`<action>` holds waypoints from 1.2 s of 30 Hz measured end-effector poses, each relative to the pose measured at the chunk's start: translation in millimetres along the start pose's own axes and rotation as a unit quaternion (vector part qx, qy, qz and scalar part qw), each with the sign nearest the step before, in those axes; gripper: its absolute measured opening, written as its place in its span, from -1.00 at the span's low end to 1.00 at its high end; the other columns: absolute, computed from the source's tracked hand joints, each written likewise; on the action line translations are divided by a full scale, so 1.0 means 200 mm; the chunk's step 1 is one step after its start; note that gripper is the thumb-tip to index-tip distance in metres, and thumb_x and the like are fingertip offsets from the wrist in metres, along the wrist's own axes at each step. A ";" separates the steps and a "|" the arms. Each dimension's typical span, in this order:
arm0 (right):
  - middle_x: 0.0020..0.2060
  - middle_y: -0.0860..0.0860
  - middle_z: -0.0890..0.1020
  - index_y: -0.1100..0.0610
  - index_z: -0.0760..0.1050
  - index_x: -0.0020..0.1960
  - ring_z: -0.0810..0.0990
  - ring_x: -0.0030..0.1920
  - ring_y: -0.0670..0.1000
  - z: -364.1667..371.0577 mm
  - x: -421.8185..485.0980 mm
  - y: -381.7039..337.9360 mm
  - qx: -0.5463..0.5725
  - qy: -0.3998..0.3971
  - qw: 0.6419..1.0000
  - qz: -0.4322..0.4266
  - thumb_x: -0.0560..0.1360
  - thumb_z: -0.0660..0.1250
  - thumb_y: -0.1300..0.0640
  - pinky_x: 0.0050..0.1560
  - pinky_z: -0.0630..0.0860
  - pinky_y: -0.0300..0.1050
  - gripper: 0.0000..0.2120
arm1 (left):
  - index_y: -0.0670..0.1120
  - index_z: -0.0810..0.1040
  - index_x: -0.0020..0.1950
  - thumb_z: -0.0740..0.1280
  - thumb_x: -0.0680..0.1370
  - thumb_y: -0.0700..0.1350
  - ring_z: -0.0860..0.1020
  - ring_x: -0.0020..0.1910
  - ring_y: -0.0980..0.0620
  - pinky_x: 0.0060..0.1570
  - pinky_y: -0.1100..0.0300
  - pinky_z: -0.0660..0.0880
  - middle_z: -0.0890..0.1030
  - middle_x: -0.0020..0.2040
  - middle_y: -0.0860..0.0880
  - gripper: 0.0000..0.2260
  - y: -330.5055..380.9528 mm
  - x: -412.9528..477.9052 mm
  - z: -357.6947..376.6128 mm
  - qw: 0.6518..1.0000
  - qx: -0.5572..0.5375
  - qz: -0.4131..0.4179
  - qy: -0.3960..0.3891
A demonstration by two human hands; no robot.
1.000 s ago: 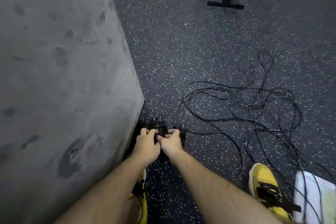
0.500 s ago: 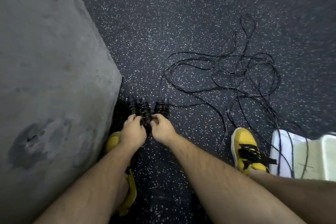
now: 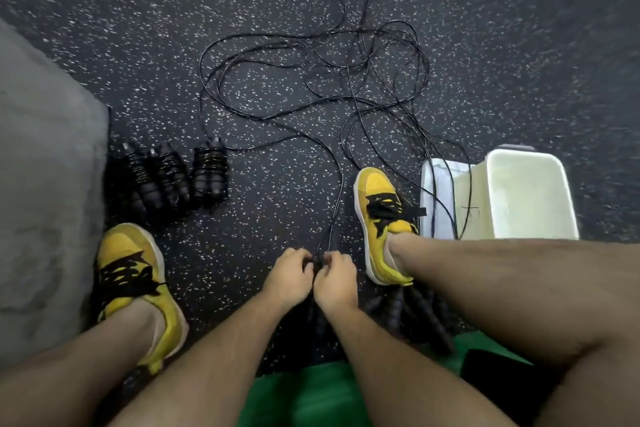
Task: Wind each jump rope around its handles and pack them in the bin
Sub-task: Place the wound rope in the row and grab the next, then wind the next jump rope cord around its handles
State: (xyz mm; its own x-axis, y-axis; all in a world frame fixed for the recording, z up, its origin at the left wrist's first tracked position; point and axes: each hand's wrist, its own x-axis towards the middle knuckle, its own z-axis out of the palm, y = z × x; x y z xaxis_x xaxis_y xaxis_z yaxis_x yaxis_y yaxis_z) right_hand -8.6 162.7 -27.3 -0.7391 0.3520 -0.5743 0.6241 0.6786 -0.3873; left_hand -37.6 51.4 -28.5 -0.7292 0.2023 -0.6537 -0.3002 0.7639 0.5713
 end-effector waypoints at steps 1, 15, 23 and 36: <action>0.20 0.10 0.49 0.14 0.48 0.25 0.45 0.23 0.14 0.01 0.00 0.07 -0.014 0.001 1.000 0.011 0.57 0.20 0.21 0.31 0.34 -0.03 -0.72 | -0.07 0.51 0.32 0.24 0.63 -0.10 0.50 0.25 -0.07 0.29 0.09 0.42 0.48 0.26 -0.07 -0.73 0.01 0.00 0.05 1.000 0.007 -0.016 -0.011; 0.18 0.10 0.56 0.11 0.54 0.18 0.57 0.09 0.03 0.10 0.26 0.19 0.094 -0.148 0.979 0.106 0.54 0.36 0.11 0.16 0.45 -0.20 -0.77 | 0.05 0.45 0.20 0.32 0.59 -0.10 0.53 0.04 -0.03 0.21 0.06 0.47 0.47 0.18 -0.07 -0.80 -0.03 0.22 0.17 0.989 -0.066 -0.130 -0.039; -0.12 -0.09 0.64 0.07 0.62 0.05 0.61 -0.05 -0.05 -0.17 0.19 -0.09 0.291 -0.051 0.953 0.073 0.58 0.35 0.16 -0.07 0.42 -0.26 -0.90 | -0.02 0.41 0.08 0.22 0.66 0.05 0.45 -0.16 0.04 -0.25 0.20 0.32 0.52 -0.13 0.04 -0.86 0.20 0.14 -0.10 0.984 -0.137 -0.114 0.027; -0.15 -0.08 0.69 0.08 0.66 -0.04 0.63 -0.09 -0.02 -0.99 -0.32 -0.99 0.285 -0.007 0.939 -0.194 0.58 0.34 0.01 -0.14 0.49 -0.20 -0.82 | 0.00 0.67 0.04 0.36 0.55 0.15 0.65 0.02 -0.04 0.16 0.06 0.55 0.71 -0.04 0.00 -0.74 0.70 -0.50 -1.13 0.959 -0.162 0.055 0.224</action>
State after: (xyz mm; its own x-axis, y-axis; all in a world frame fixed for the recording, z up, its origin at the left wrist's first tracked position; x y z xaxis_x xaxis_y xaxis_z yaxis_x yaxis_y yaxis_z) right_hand -133.9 133.2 228.8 -0.9376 0.1379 -0.3192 0.3466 0.2978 -0.8895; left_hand -145.8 -0.8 230.3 -0.9368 -0.0684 -0.3432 -0.3290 0.5070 0.7967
